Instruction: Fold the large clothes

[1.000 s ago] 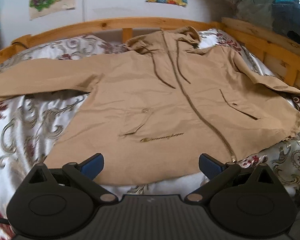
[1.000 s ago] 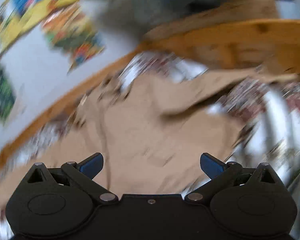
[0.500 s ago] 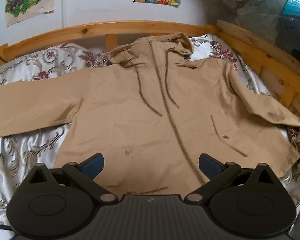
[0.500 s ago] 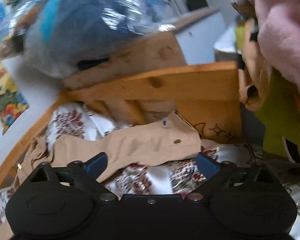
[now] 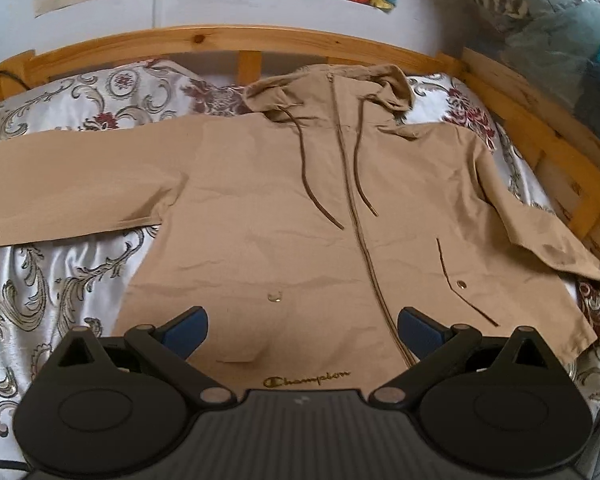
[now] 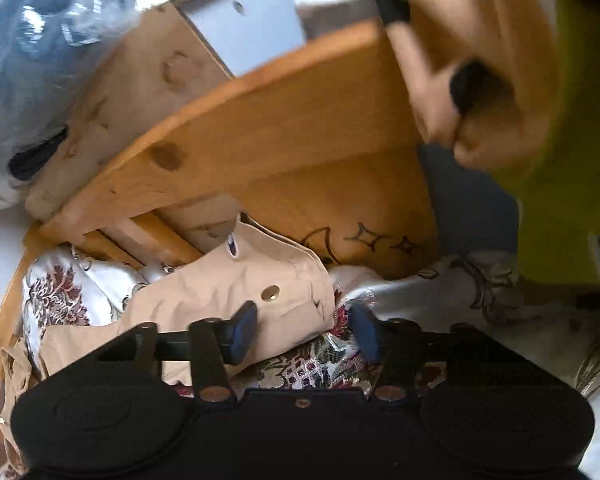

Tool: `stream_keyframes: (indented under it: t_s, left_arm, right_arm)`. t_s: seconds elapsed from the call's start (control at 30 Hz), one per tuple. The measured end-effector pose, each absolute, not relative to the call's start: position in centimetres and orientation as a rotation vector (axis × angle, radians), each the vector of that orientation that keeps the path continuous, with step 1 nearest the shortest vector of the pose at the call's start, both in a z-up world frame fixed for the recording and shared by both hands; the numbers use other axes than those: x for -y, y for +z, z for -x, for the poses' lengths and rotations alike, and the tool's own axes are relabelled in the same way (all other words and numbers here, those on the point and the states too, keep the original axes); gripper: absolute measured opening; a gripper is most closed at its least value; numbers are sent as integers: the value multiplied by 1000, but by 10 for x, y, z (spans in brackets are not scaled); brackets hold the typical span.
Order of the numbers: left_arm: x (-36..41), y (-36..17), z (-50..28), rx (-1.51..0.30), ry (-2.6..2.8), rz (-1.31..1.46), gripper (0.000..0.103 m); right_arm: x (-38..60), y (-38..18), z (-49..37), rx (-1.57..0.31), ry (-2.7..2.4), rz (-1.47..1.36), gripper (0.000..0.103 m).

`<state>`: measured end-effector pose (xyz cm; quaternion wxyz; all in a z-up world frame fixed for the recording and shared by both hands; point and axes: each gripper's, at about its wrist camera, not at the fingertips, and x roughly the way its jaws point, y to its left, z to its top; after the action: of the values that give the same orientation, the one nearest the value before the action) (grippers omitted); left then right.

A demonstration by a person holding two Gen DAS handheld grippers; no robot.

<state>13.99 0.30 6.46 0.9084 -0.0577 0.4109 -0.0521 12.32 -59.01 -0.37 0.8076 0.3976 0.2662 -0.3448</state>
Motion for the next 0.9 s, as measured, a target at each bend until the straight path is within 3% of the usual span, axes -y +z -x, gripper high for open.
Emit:
stream_keyframes:
  t_s: [0.17, 0.23, 0.53, 0.9]
  left_arm:
    - [-15, 73, -141, -851, -94, 113, 103]
    - [-19, 77, -141, -853, -84, 97, 103]
    - [-43, 87, -140, -837, -65, 105, 103]
    - [-74, 50, -138, -873, -64, 177, 102]
  right_arm:
    - [577, 8, -119, -516, -742, -768, 18]
    - [564, 21, -114, -439, -698, -707, 1]
    - [506, 74, -147, -295, -418, -513, 0]
    - [425, 127, -201, -215, -109, -325, 0]
